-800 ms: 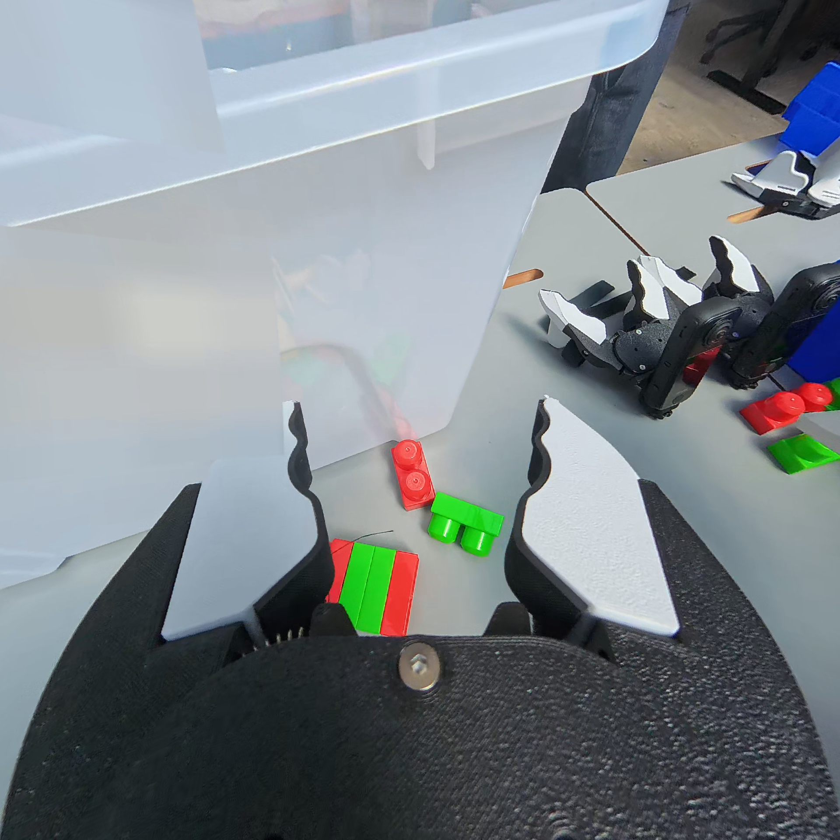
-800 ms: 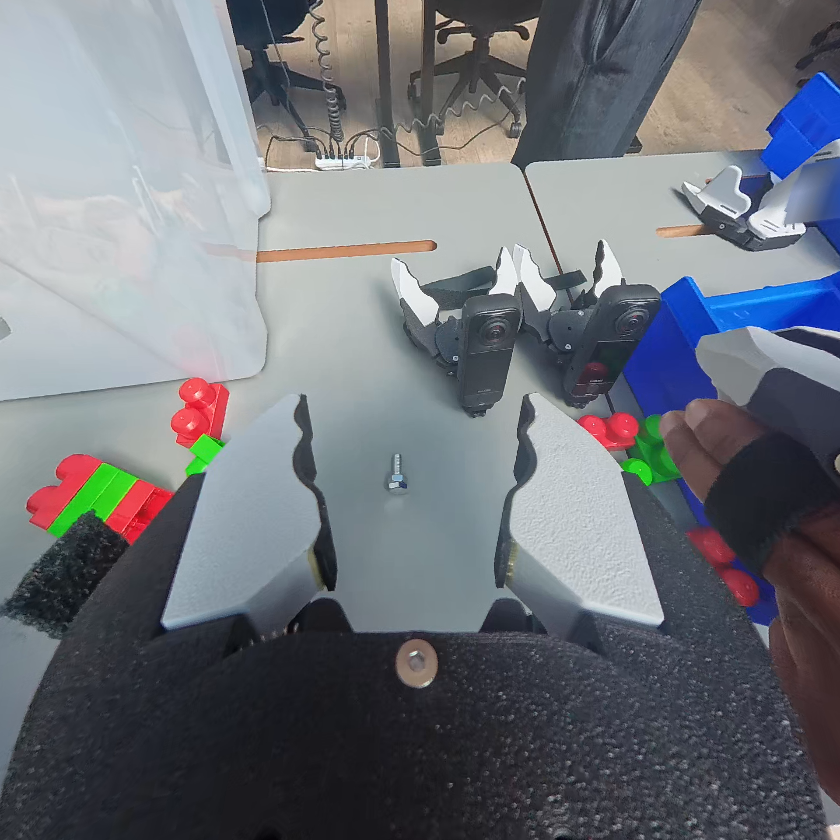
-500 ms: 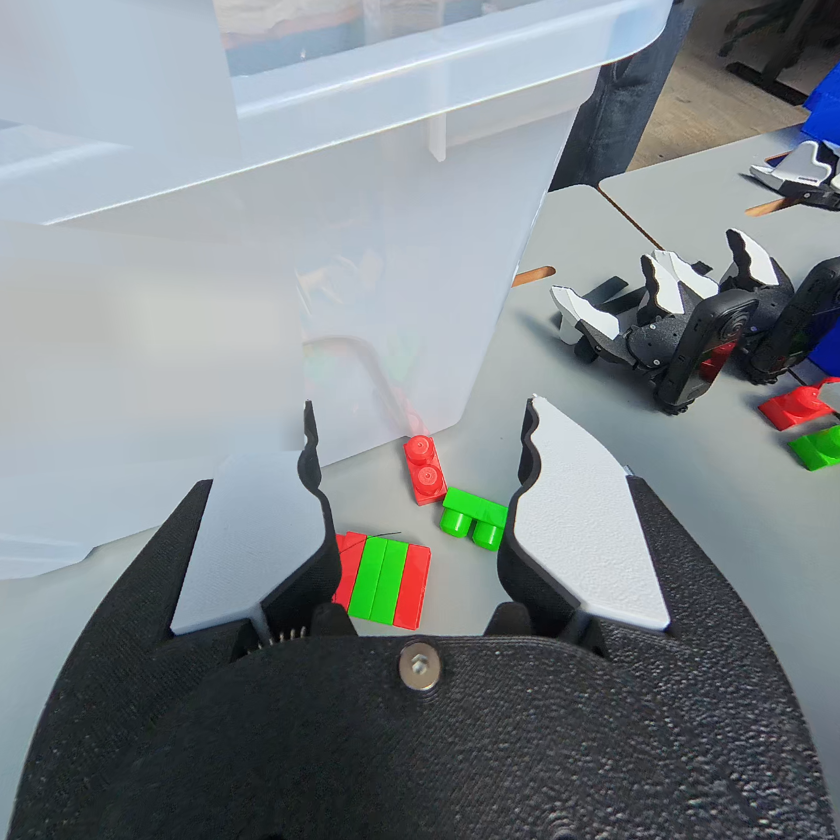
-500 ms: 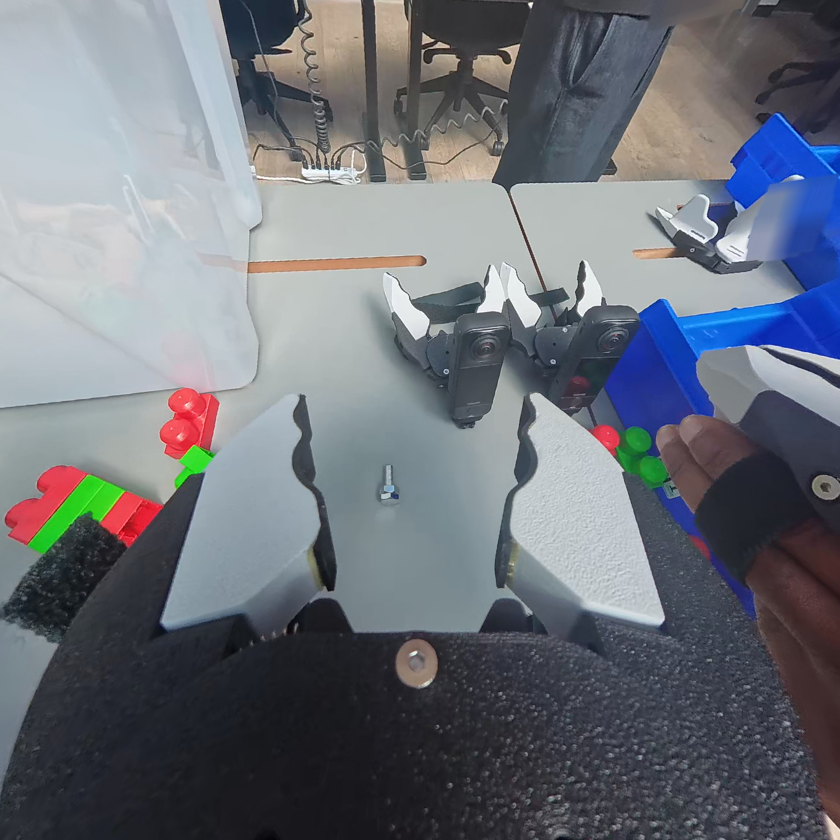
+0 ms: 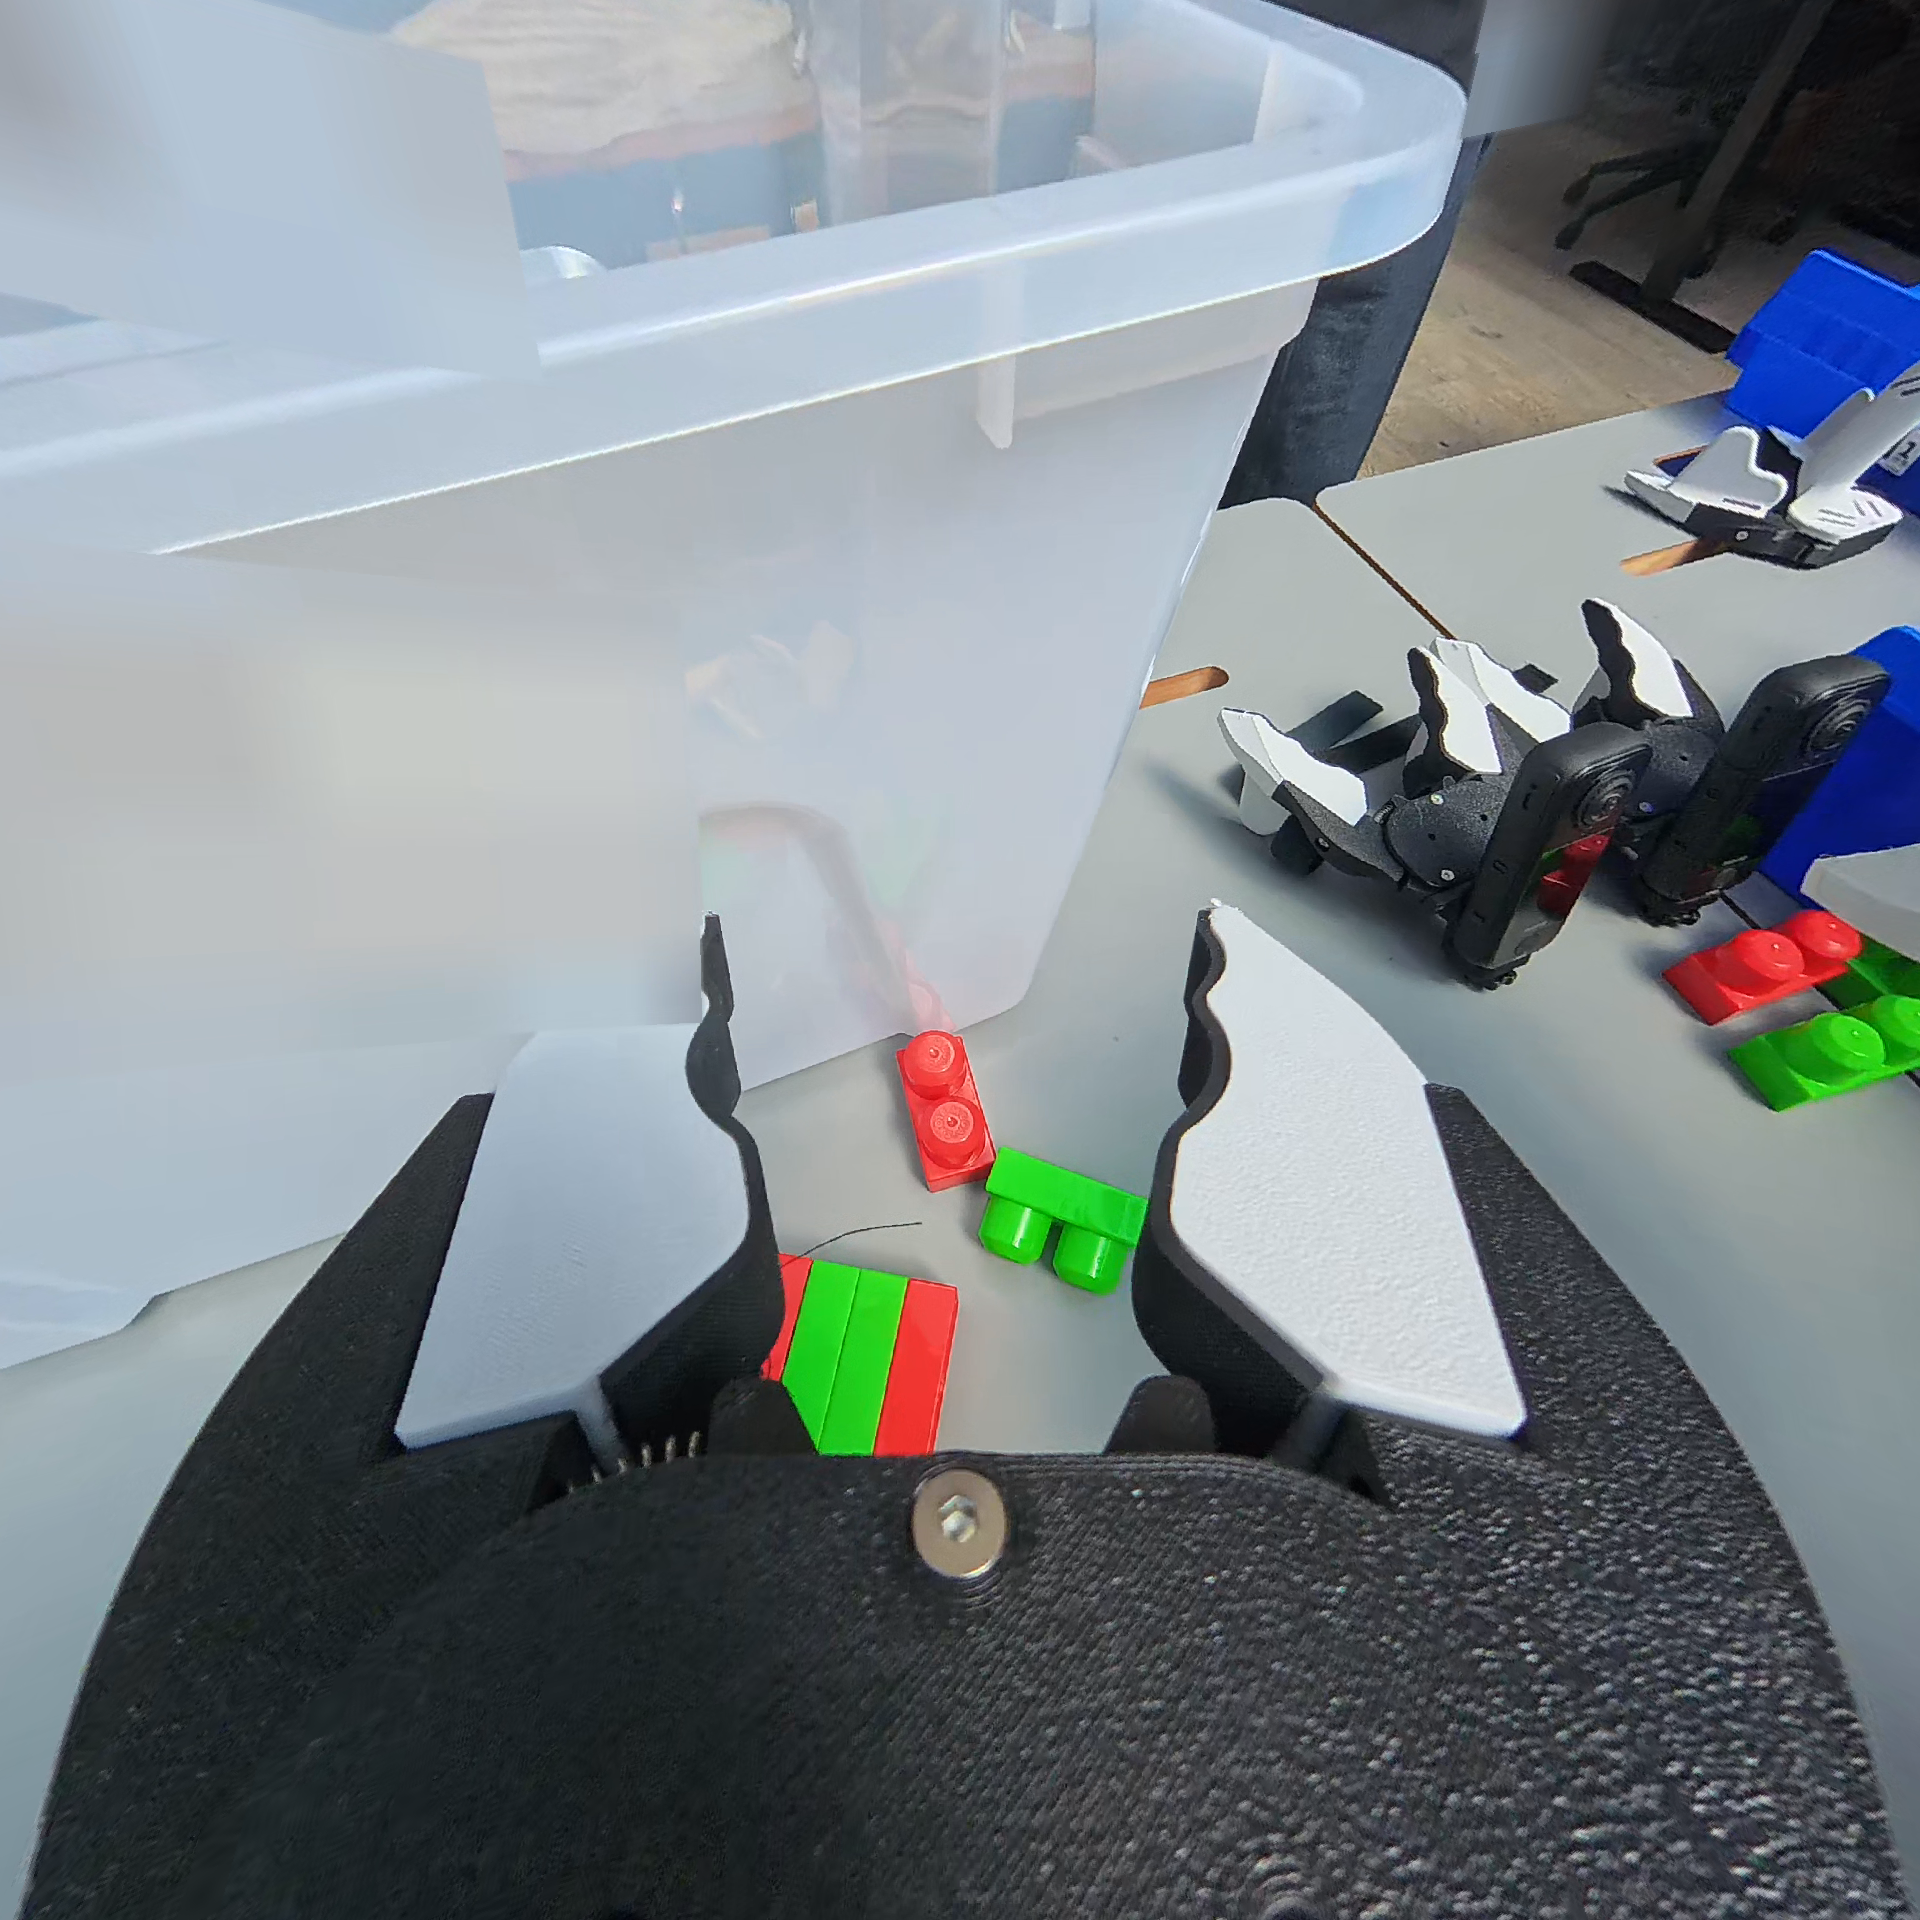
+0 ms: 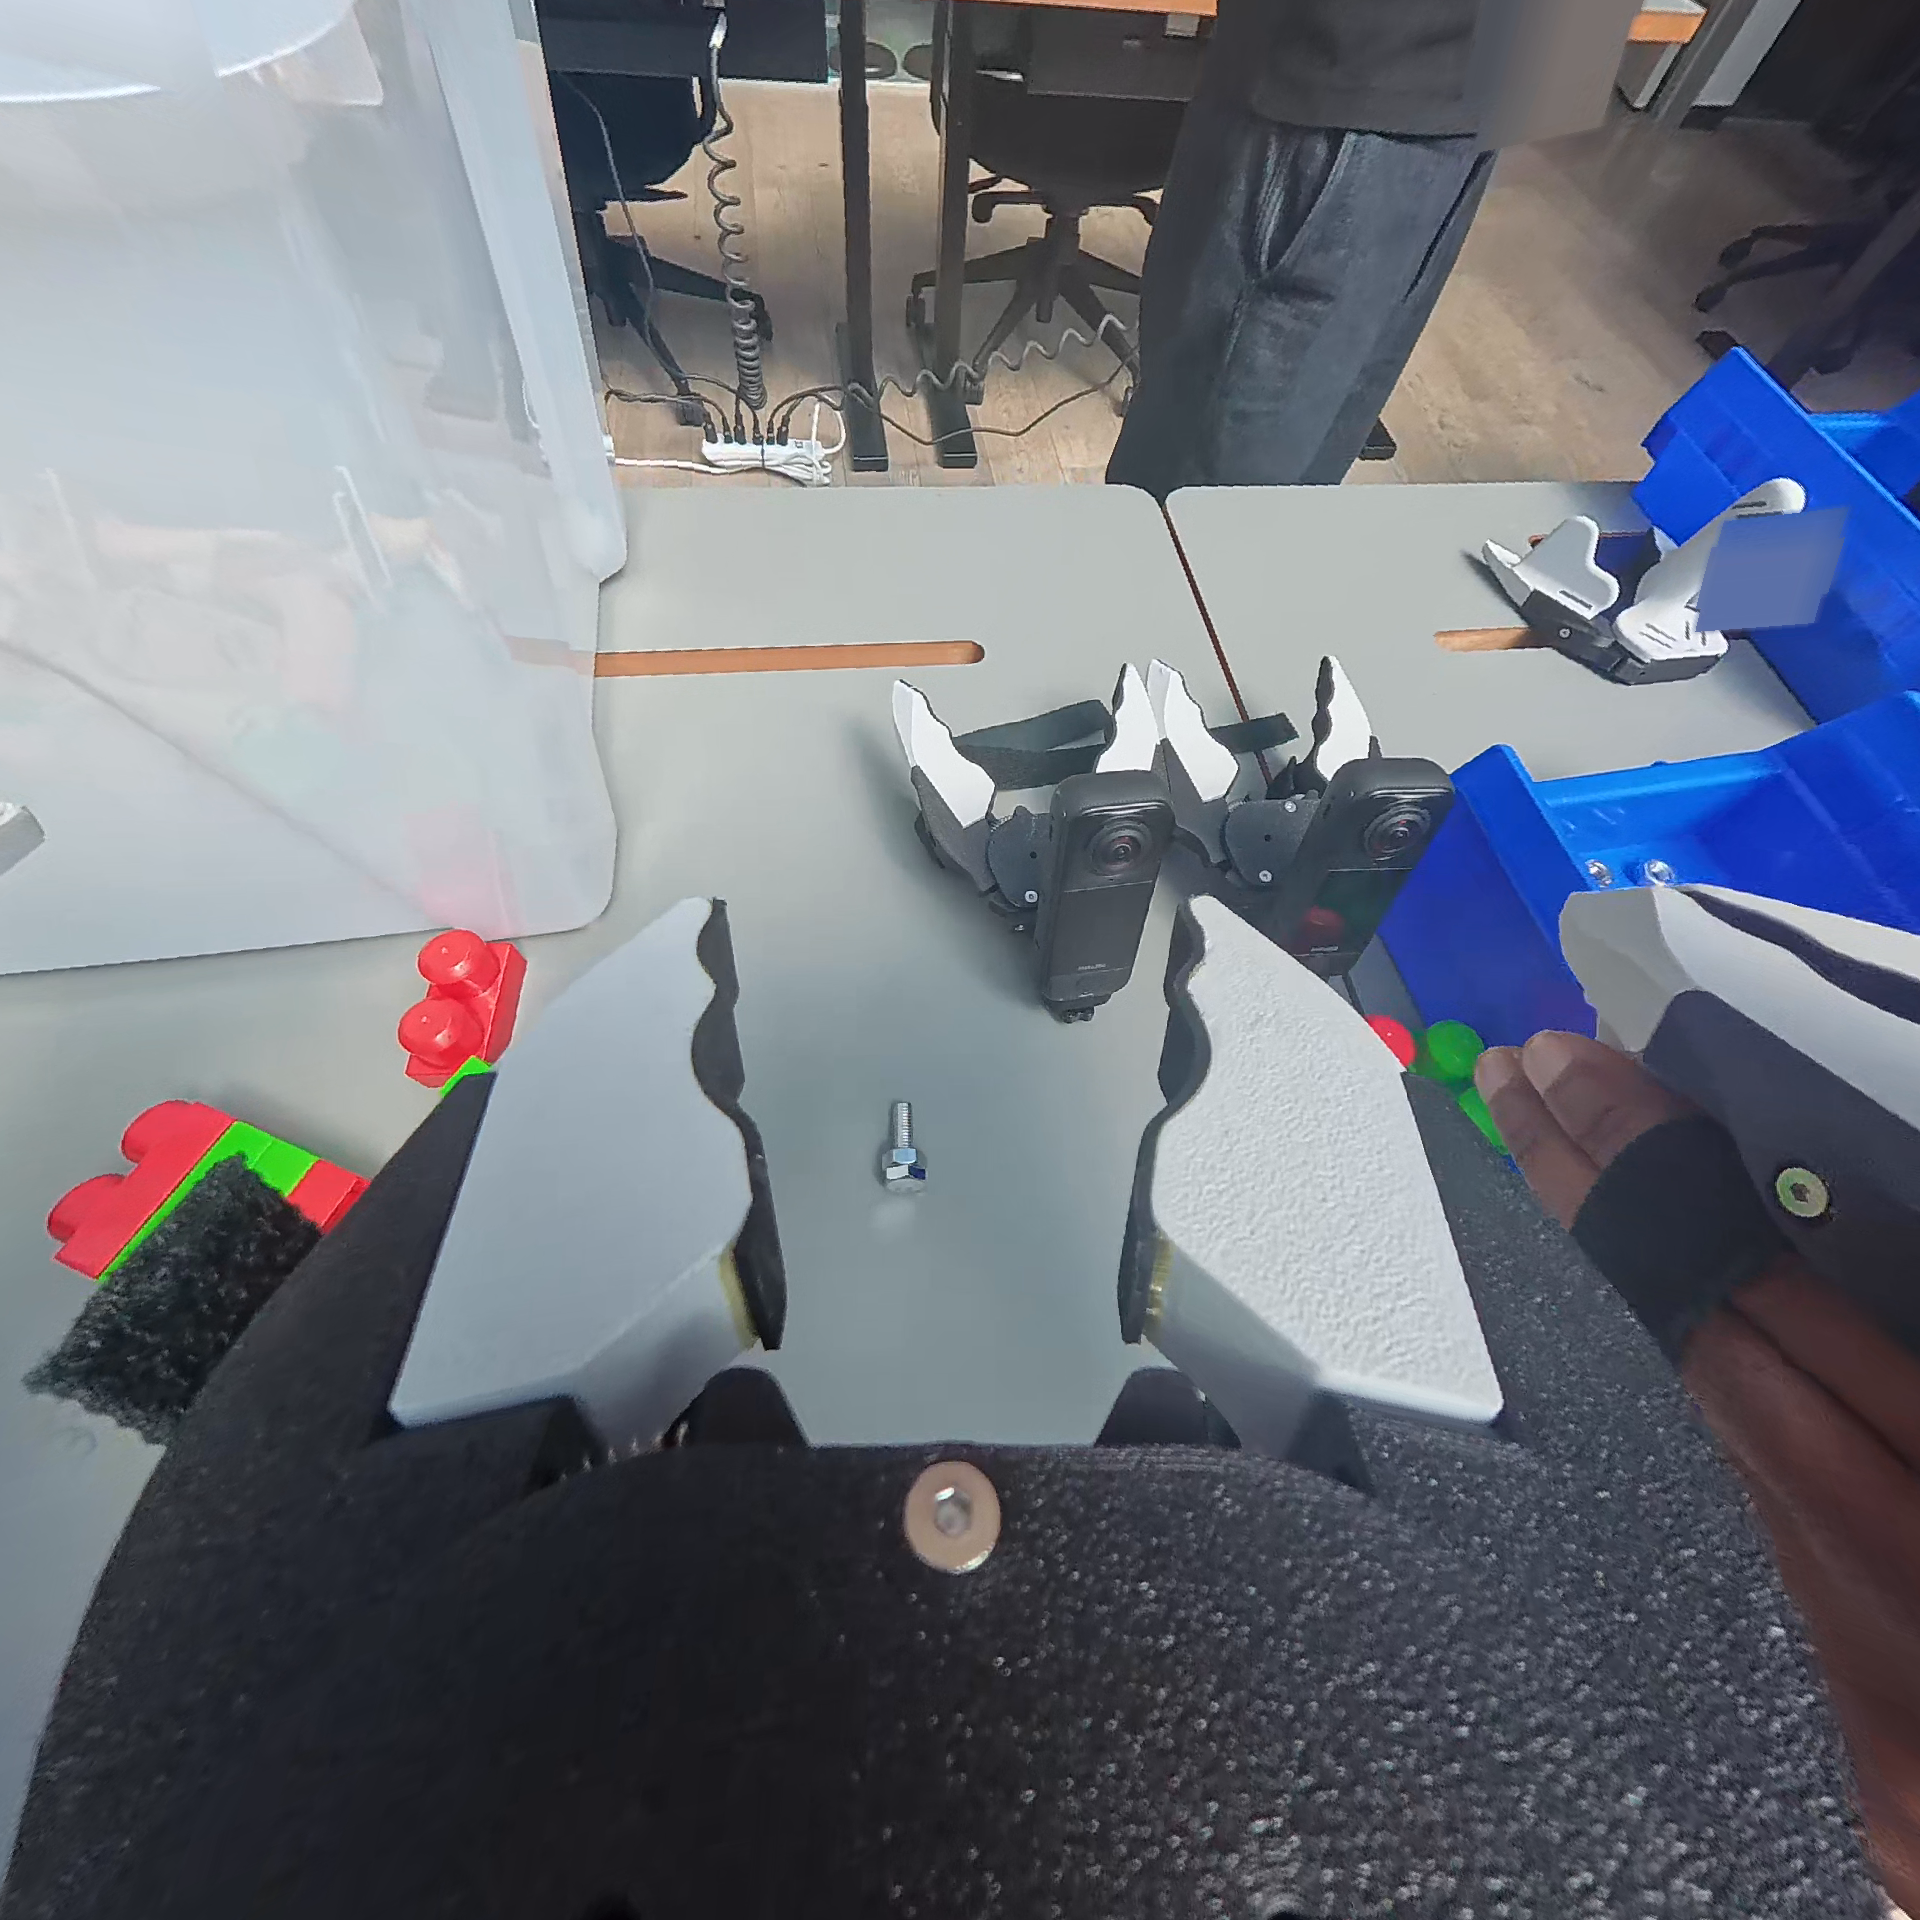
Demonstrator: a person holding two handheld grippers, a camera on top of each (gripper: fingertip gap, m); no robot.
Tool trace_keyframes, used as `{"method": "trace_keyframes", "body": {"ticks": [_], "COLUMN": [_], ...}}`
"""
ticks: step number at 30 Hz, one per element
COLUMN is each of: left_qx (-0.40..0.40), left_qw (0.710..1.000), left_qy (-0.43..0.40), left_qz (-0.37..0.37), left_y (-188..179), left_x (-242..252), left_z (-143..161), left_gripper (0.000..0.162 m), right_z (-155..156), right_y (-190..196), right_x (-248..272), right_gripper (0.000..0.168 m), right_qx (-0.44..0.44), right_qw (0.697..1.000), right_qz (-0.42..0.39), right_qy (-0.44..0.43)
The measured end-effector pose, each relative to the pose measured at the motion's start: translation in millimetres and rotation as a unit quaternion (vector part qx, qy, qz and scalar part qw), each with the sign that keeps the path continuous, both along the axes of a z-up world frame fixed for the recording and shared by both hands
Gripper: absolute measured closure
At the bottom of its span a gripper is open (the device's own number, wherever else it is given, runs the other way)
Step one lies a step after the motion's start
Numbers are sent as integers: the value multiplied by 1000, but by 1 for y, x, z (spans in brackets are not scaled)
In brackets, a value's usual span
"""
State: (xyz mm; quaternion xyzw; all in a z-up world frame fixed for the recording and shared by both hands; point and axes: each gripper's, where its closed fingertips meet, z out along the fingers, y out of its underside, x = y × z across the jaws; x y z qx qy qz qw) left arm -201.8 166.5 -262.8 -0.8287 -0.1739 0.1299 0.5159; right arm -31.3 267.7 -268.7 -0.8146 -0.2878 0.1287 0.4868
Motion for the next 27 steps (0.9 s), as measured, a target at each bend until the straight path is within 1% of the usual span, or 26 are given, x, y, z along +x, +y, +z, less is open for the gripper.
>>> {"method": "trace_keyframes", "body": {"ticks": [9,27], "left_qx": [10,21], "left_qw": [1000,1000], "left_qy": [-1,5], "left_qz": [-3,-8], "left_y": [2,3], "left_x": [1,5], "left_z": [2,8], "left_gripper": [77,83], "right_z": [3,6], "right_y": [0,-1], "right_x": [-1,1], "right_gripper": [89,93], "right_qx": [6,18], "right_qw": [1000,1000], "right_qz": [2,3], "right_qy": [-1,-2]}}
